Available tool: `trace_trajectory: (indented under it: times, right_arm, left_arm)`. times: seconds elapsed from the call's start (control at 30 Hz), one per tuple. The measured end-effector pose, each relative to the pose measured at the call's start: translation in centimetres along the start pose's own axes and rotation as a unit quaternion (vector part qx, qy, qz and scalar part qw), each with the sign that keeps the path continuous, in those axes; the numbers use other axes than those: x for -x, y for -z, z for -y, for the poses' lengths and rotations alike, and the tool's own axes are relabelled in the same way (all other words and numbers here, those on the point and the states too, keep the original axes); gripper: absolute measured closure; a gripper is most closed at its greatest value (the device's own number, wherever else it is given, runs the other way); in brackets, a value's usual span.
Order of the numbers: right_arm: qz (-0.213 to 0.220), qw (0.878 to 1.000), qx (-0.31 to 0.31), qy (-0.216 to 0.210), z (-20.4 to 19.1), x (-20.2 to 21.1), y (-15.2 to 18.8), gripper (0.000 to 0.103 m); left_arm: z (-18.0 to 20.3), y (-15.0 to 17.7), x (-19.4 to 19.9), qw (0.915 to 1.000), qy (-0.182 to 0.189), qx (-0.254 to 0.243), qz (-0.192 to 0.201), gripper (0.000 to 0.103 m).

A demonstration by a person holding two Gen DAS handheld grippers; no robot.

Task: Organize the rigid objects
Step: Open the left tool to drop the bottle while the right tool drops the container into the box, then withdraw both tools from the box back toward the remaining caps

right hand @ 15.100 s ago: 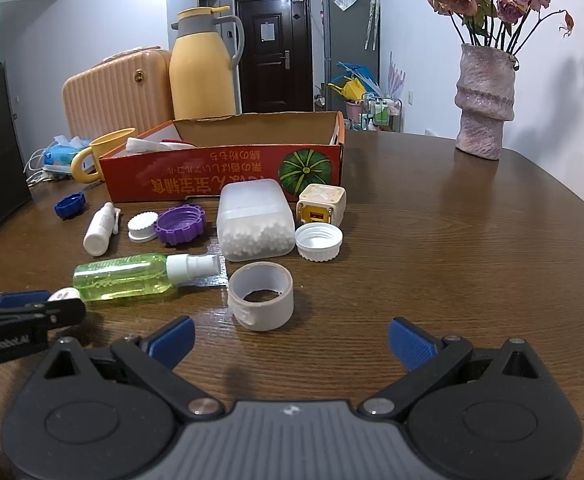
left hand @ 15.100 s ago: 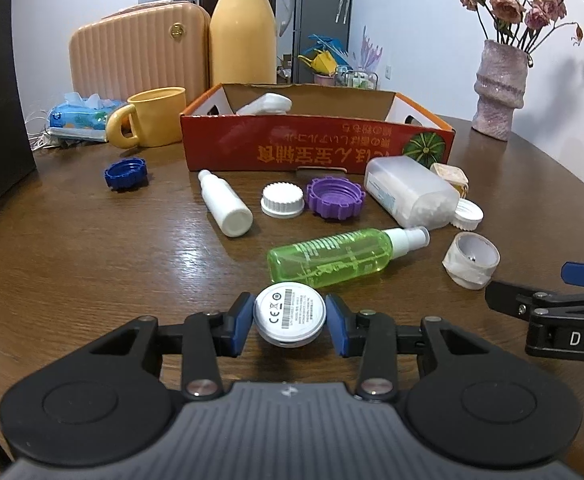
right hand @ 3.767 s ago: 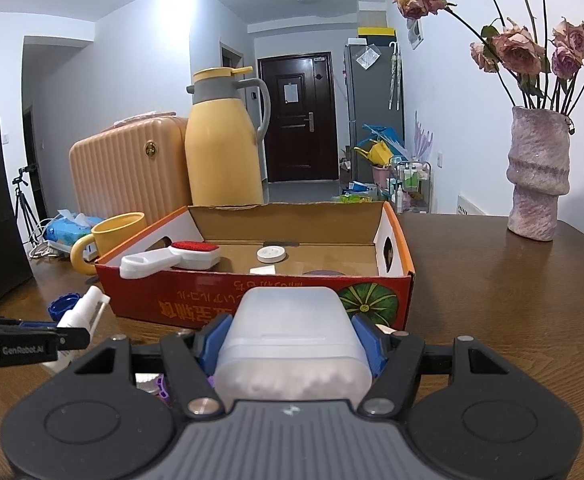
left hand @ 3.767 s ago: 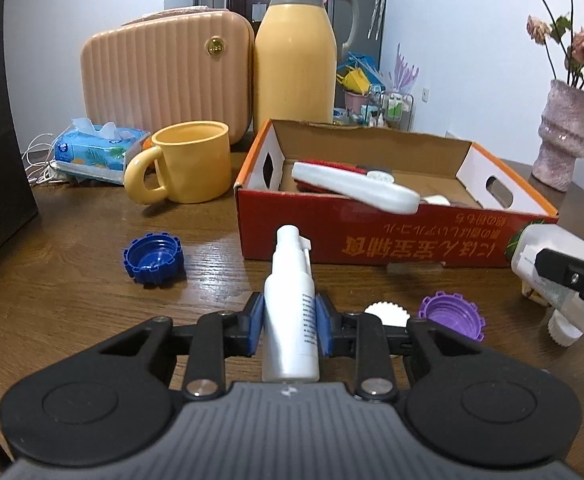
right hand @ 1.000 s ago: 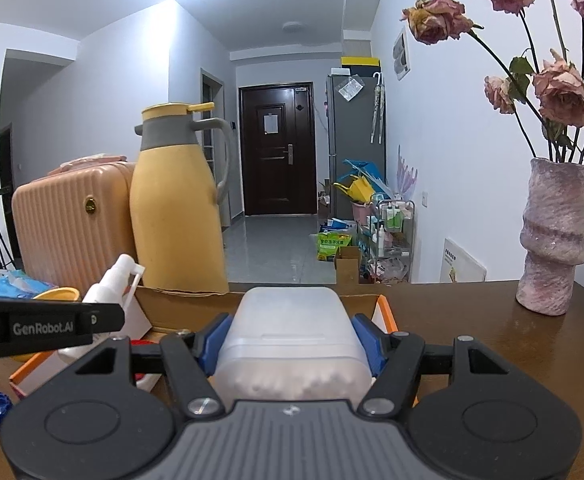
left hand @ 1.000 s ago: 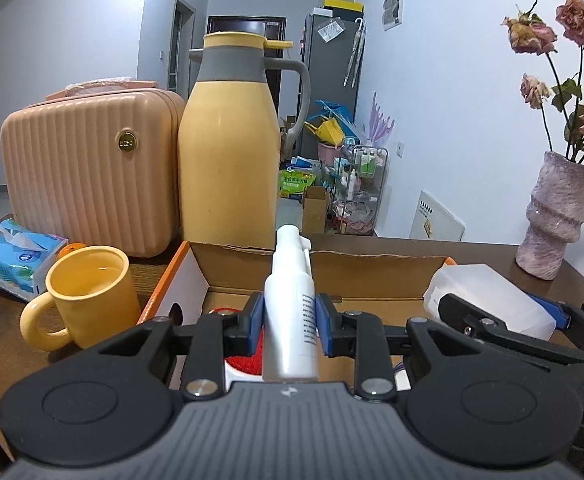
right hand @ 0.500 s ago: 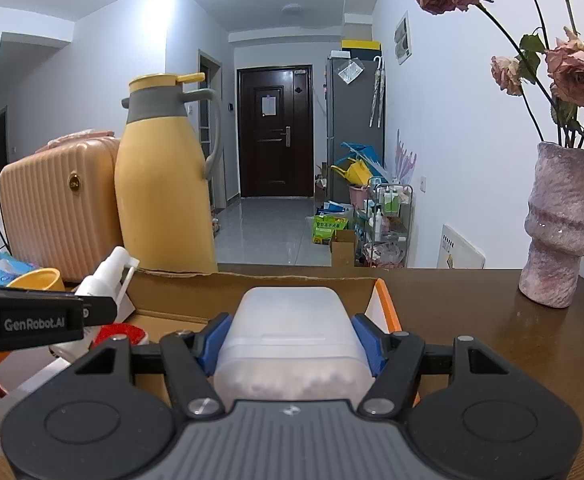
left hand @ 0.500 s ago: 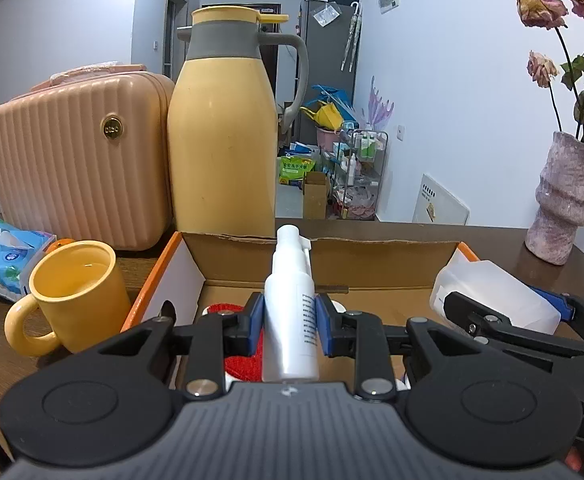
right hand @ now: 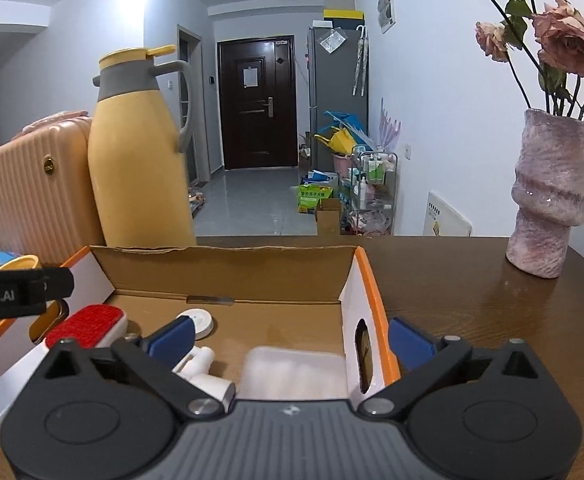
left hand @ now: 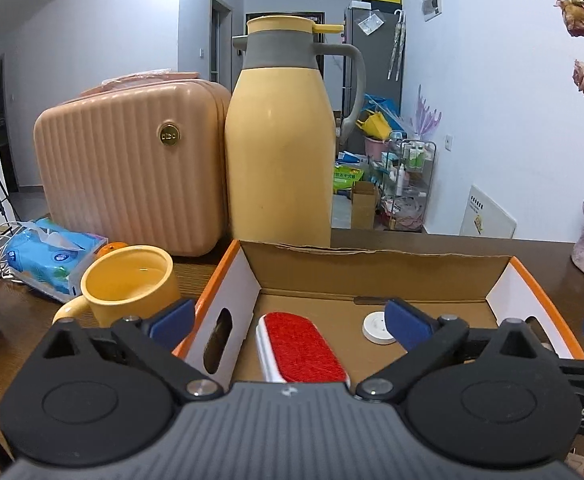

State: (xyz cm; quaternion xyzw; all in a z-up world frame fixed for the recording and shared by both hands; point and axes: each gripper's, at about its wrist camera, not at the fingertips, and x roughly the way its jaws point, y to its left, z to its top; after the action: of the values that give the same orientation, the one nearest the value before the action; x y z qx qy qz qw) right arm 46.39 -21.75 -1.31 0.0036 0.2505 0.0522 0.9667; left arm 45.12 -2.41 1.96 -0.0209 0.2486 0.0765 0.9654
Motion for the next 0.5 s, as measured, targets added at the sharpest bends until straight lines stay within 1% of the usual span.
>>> trace_trajectory:
  times: [0.5]
  right_arm:
    - [0.001,1.0,0.005,0.0,-0.16,0.45,-0.2,0.0]
  left_arm:
    - [-0.03,0.03,-0.05,1.0,-0.005,-0.004,-0.002,0.0]
